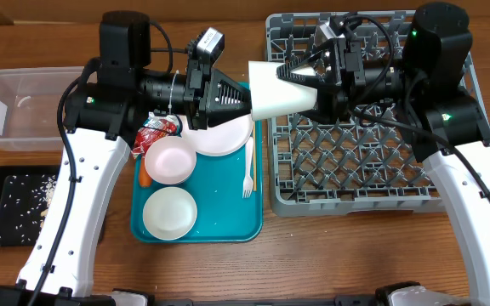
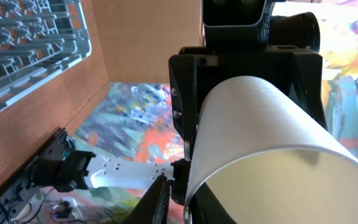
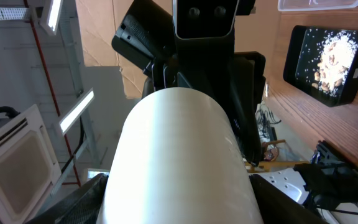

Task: Sort waste into correct bins and load items into the dishwasher rack
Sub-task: 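Release the cup from the left gripper and carry it right over the rack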

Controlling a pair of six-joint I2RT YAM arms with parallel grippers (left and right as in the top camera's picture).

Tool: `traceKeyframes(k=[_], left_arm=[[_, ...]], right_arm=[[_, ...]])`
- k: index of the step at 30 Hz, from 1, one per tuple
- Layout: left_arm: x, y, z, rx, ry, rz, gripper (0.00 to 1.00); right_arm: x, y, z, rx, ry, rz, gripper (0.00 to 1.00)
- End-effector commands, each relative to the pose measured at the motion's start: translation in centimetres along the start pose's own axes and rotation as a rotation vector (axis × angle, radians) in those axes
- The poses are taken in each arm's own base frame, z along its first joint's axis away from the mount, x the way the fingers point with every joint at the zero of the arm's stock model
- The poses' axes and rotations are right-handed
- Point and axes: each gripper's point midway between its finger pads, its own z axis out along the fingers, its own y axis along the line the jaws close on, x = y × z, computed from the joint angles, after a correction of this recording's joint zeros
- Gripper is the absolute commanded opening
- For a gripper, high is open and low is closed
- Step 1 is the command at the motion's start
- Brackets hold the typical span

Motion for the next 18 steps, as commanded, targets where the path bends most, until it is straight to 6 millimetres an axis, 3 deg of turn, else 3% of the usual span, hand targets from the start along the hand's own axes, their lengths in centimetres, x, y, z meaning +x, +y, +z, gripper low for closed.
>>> traceKeyframes(k=[1, 7, 8, 11, 18], left_arm=[[-2.0, 2.0, -0.2, -0.094, -0.112, 0.003, 0.15], [-2.6, 2.4, -0.3, -0.118, -0.145, 0.007, 0.18], [-2.9, 2.6, -0.4, -0.129, -0.160, 0.002, 0.17], [-3.6, 3.1, -0.6, -0.162, -0.201, 0.001, 0.25], [-4.7, 4.0, -1.0, -0.216, -0.269, 0.006, 0.27]], right_arm=[[0.8, 1.8, -0.4, -0.016, 0.007, -0.079, 0.55], [0.2, 1.7, -1.3, -0.014, -0.023, -0.079, 0.54], [0.3, 1.7, -1.3, -0.015, -0.017, -0.079, 0.50], [0.1, 1.7, -1.5, -0.014, -0.027, -0.080, 0.49], [-1.1, 1.7, -3.2, -0.010, -0.082, -0.088, 0.50]])
